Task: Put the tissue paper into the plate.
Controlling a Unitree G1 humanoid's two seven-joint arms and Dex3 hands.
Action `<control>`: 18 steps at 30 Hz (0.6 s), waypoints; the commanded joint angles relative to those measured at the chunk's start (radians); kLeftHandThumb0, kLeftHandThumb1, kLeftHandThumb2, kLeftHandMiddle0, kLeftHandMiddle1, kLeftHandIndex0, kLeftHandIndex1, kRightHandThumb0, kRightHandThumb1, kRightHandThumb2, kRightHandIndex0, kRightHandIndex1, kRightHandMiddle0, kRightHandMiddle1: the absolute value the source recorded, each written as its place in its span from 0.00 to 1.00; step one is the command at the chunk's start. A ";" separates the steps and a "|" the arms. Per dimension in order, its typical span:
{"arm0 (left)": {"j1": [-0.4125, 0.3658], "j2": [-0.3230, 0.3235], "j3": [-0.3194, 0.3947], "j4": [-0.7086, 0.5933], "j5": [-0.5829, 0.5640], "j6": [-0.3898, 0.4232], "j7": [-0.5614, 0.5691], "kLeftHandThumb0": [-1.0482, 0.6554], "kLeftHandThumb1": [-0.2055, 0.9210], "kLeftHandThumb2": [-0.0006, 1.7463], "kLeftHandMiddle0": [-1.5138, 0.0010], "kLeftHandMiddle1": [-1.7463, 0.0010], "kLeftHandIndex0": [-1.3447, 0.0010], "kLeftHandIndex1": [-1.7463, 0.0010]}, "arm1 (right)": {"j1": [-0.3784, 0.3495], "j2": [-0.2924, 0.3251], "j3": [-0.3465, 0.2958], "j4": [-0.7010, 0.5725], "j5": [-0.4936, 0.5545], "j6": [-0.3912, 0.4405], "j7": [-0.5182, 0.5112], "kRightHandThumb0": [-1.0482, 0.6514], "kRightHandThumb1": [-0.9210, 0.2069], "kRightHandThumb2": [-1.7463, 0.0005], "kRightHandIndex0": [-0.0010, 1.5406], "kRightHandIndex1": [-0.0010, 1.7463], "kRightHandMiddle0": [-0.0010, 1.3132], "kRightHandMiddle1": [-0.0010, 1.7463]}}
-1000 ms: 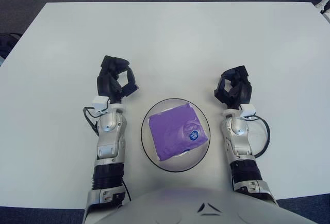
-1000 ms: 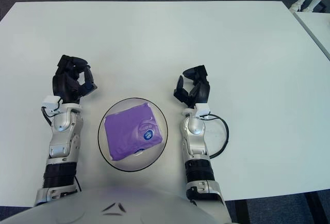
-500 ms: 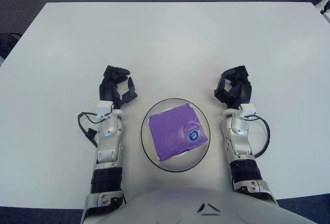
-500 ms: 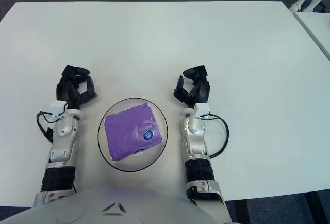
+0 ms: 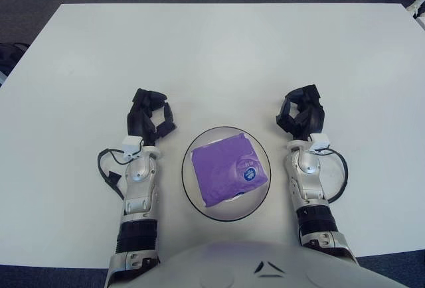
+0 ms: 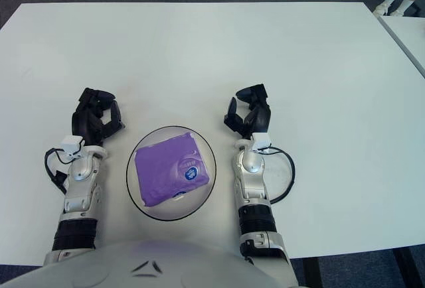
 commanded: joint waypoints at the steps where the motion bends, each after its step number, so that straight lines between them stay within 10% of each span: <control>1: 0.048 -0.005 0.002 0.030 -0.019 0.022 -0.012 0.36 0.60 0.65 0.49 0.00 0.64 0.00 | 0.121 0.058 -0.019 0.109 0.036 0.027 -0.007 0.37 0.34 0.41 0.44 0.95 0.33 1.00; 18: 0.067 -0.005 -0.021 0.147 0.083 -0.051 0.029 0.36 0.61 0.64 0.48 0.00 0.64 0.00 | 0.117 0.058 -0.019 0.121 0.043 0.004 0.006 0.37 0.34 0.40 0.44 0.95 0.33 1.00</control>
